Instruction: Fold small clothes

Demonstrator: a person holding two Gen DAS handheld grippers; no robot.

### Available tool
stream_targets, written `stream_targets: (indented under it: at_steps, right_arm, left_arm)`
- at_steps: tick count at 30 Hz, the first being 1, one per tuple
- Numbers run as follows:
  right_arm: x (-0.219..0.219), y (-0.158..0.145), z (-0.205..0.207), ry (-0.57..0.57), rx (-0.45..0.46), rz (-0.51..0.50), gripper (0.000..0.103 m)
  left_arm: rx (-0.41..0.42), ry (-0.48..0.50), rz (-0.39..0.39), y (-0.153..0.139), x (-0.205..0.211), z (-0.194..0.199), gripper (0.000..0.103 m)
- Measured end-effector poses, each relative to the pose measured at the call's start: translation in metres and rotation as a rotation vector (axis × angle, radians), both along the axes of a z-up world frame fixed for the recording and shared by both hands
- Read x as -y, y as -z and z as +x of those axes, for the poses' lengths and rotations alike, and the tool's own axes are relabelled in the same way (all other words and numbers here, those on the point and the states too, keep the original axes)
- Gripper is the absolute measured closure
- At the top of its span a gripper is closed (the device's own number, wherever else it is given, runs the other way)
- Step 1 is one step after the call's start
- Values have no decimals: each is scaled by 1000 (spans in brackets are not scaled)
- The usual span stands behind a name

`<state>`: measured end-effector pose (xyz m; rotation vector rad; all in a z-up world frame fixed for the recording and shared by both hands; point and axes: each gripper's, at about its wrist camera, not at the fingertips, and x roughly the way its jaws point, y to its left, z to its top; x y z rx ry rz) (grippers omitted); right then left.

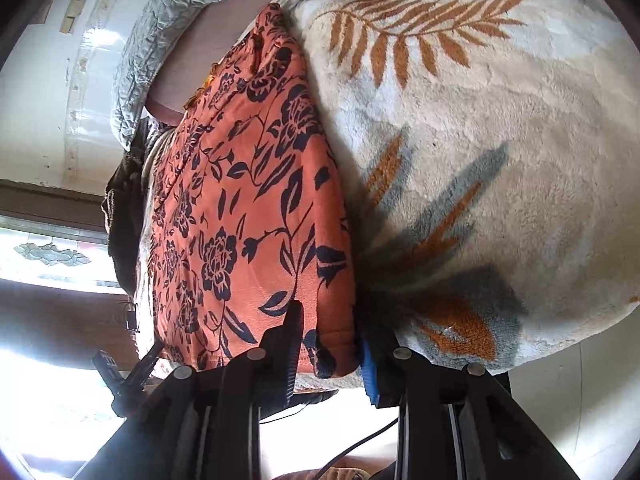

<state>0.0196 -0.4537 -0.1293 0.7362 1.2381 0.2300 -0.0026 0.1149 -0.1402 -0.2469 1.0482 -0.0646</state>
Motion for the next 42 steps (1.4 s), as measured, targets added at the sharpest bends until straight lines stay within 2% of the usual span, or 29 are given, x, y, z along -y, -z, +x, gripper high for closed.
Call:
stream_targets:
  at_steps: [1,3,6,8,10,11,12,13,14,15,16,17,18,19,20,23,24,25,26,28,31,35,37,39,41,42]
  right_arm:
    - [-1,1,0,-11,-8,4,75]
    - [-4,-3,-1,-23,10,-10,95]
    - [-1,-22,-8,1,90,31,95]
    - [4,-24,-8,13,95,32,91]
    - [9,-8,-4,9,50,36,91]
    - [12,3,-2,12,0,66,91]
    - [15,8,0,20,-25,94,85]
    - [15,7,1,16,-10,92,78]
    - [13,5,2,6,1,74,58]
    - [12,5,2,-4,-1,80,43]
    - [11,6,3,-18,-1,105,43]
    - [8,6,4,-37,-5,83,48]
    - [5,5,5,-61,-9,60,74]
    - [2,7,5,-81,-24,57,86]
    - [0,5,4,-81,-17,49,91]
    - [-1,-4,2,-90,33,61,91]
    - [1,0,3,-83,20,36,87]
    - [5,6,4,-71,-14,37,87]
    - [9,11,5,-77,-31,88,87]
    - [10,14,6,-98,-41,74,87]
    - [16,20,5,-94,-46,120,80]
    - [24,17,3,-73,-17,112,79]
    - [24,15,3,-85,-14,94,79]
    - [23,12,3,-97,-13,72,79]
    - [18,8,4,-119,-7,31,81]
    - [15,6,4,-126,-6,27,85]
  left_arm:
    - [-11,17,-9,0,0,1,95]
    - [12,4,-42,-11,-4,-1,95]
    - [87,-8,-96,-40,-12,-7,95]
    - [105,1,-100,-46,-13,-7,95]
    - [66,-4,-63,-33,-11,-1,93]
    - [20,-9,-48,-21,-9,3,90]
    - [-26,-19,-39,-10,-9,6,88]
    - [-47,-27,-42,-2,-8,5,84]
    - [-39,-32,-45,1,-7,4,82]
    - [-25,-30,-44,0,-6,2,80]
    - [-22,-25,-42,-1,-4,1,79]
    - [-20,-17,-34,-2,-3,2,80]
    - [-23,-14,-23,-3,-2,2,86]
    - [-19,-10,-29,-5,-2,2,95]
    - [-8,-9,-40,-9,-3,2,95]
    - [14,-12,-52,-17,-7,1,95]
    - [3,-12,-53,-14,-8,2,95]
    - [-8,-15,-44,-10,-8,4,95]
    - [-17,-18,-41,-5,-8,5,94]
    - [-29,-16,-55,-2,-7,4,94]
    - [-25,-29,-78,-1,-8,4,80]
    - [-29,-23,-64,-1,-5,4,80]
    - [-34,-23,-68,0,-6,4,80]
    - [-45,-27,-66,0,-7,5,92]
    - [-50,-28,-76,-2,-8,5,95]
    - [-39,-27,-71,-6,-8,4,95]
